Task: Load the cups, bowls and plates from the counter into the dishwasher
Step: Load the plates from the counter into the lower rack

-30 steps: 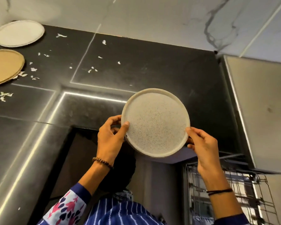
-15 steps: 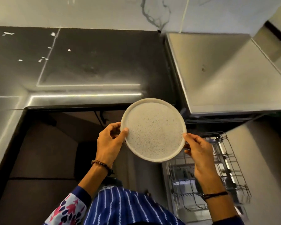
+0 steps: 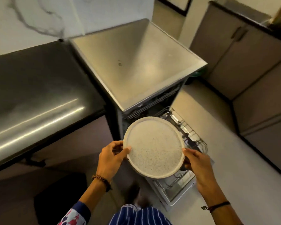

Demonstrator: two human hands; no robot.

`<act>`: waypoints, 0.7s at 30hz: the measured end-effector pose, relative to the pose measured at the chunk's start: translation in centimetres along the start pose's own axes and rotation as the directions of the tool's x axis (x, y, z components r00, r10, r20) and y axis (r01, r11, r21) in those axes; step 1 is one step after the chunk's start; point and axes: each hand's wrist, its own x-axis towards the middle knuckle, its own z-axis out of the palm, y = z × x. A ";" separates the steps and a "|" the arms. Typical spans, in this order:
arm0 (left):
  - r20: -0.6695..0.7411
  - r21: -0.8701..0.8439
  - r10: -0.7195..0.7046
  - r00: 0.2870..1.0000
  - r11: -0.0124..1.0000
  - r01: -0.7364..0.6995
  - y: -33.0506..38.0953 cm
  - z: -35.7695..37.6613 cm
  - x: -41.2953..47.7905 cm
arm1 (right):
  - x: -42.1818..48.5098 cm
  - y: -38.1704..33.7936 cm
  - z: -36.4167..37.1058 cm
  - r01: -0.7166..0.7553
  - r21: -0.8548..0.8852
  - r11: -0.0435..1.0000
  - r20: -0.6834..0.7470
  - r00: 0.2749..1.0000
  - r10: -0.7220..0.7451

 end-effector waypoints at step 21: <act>0.393 0.131 0.074 0.916 0.982 -0.135 4.2 20.1 9.2 | 9.2 2.5 -14.2 -0.014 0.160 0.987 -0.272 0.961 0.058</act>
